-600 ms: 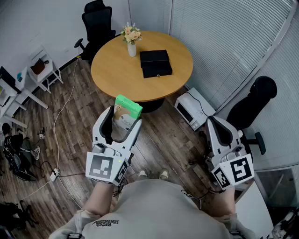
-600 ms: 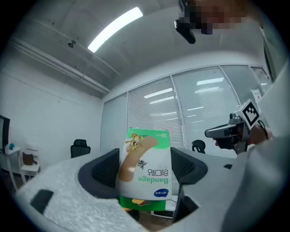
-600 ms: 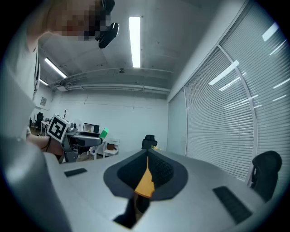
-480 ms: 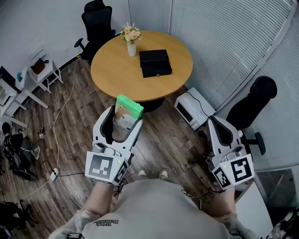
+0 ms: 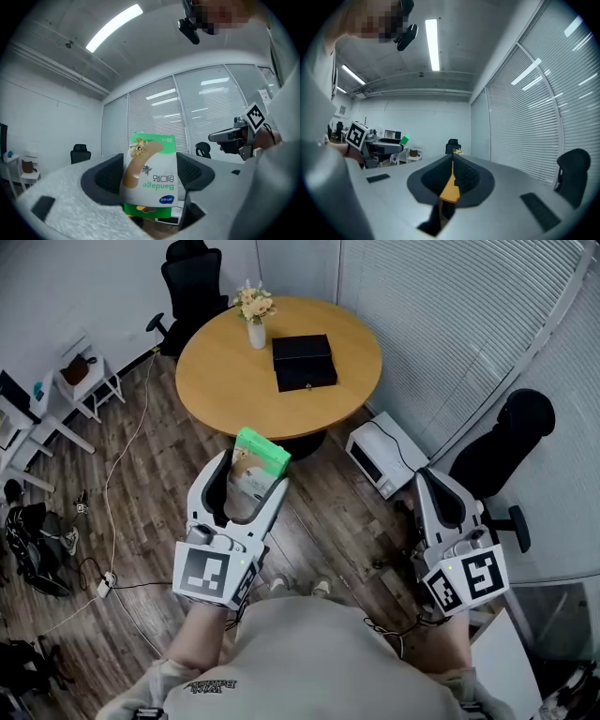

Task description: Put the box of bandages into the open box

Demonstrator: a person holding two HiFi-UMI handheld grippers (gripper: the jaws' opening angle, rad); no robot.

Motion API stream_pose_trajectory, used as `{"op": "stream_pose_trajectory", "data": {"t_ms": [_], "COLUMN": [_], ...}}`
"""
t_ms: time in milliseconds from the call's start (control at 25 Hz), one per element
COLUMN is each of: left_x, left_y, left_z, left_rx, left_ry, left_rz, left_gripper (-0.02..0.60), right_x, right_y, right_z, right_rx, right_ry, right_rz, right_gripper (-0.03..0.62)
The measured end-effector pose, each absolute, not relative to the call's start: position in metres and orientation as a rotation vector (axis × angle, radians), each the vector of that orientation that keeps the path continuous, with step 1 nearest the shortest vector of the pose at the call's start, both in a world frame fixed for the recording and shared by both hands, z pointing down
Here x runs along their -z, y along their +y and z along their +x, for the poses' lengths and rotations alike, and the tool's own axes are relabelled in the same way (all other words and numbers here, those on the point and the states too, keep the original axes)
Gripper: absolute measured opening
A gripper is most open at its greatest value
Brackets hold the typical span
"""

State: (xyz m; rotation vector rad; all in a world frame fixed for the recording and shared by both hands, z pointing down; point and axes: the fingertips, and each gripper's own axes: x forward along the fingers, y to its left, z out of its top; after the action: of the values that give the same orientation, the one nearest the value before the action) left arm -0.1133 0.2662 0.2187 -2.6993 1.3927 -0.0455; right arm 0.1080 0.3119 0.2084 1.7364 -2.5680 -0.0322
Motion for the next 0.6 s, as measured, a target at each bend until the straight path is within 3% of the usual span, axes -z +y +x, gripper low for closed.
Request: {"op": "stream_pose_trajectory", "data": {"t_ms": [600], "left_x": [-0.225], "left_y": [0.267], "left_z": [-0.085], "left_rx": [0.061], "left_ry": [1.463], "left_rz": [-2.643], "left_gripper": [0.345], "right_x": [-0.224], "right_y": [0.297], "right_z": [0.136], "right_rx": [-0.002], "right_ry": [-2.628], "right_rz": [1.674], "right_gripper": [0.031]}}
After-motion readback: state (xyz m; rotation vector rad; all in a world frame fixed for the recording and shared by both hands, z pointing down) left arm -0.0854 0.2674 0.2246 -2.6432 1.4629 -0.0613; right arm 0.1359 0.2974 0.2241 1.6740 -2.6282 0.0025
